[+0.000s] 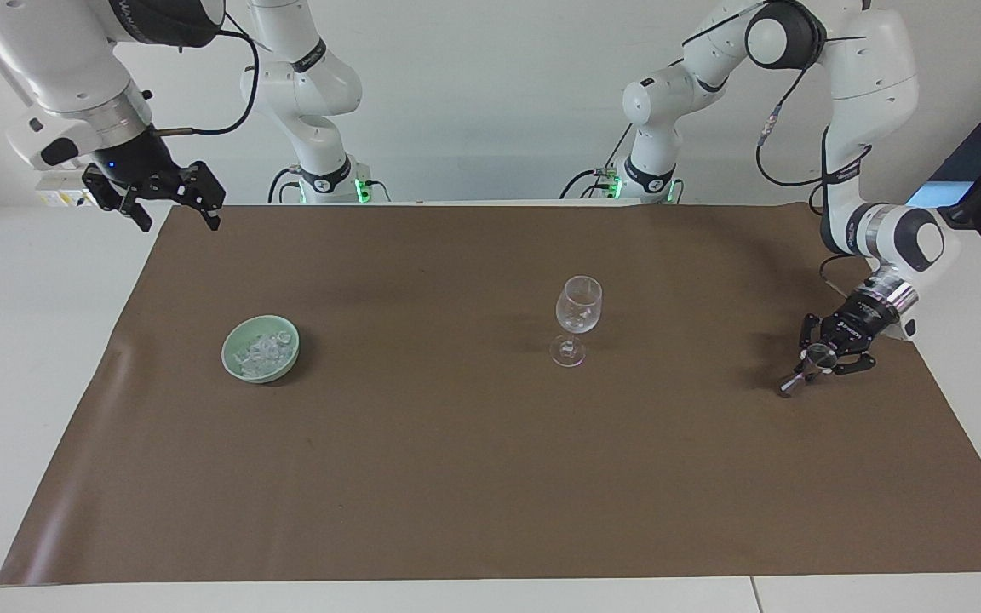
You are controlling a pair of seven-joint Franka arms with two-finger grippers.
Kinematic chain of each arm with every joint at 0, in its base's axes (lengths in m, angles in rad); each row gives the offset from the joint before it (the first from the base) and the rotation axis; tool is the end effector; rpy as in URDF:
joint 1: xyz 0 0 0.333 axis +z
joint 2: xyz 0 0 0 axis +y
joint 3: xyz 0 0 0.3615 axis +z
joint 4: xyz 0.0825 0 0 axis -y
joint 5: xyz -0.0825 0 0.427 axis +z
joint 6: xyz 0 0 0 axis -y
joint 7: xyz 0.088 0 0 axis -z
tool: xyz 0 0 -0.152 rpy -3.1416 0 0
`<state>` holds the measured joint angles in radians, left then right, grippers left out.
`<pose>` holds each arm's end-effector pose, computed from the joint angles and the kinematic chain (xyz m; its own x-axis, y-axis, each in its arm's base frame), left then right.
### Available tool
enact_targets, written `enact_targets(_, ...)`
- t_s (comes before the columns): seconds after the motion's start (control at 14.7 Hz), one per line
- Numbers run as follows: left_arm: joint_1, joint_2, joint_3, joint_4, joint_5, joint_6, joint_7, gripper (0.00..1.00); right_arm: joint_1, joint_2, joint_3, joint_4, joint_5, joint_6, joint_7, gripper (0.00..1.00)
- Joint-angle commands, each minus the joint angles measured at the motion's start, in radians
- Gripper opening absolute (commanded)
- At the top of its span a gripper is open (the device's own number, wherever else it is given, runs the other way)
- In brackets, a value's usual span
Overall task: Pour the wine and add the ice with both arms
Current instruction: 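Close the left gripper on the silver pourer and lift it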
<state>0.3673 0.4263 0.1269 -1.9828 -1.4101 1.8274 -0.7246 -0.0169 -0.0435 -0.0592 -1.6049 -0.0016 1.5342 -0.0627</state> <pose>0.6218 0.1914 0.2560 -0.1387 0.3148 -0.9390 0.8635 0.5027 0.0410 0.5750 -0.0448 0.6299 0.9995 -0.0133 -0.0272 -0.0134 -0.9999 -0.0027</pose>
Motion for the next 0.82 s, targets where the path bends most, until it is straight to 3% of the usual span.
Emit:
enact_targets(0.0,0.016,-0.04,0.003,-0.033,-0.02,-0.08,0.001,0.0,-0.012,-0.006,0.007,-0.007,0.015,-0.003,-0.011,1.0)
enact_targets(0.34,0.012,-0.145,0.007,-0.114,-0.02,-0.131,0.022,0.0,-0.012,-0.006,0.007,-0.007,0.015,-0.003,-0.011,1.0)
enact_targets(0.75,-0.057,-0.374,0.007,-0.29,-0.02,-0.102,-0.039,0.0,-0.014,-0.006,0.007,-0.007,0.015,-0.003,-0.011,1.0)
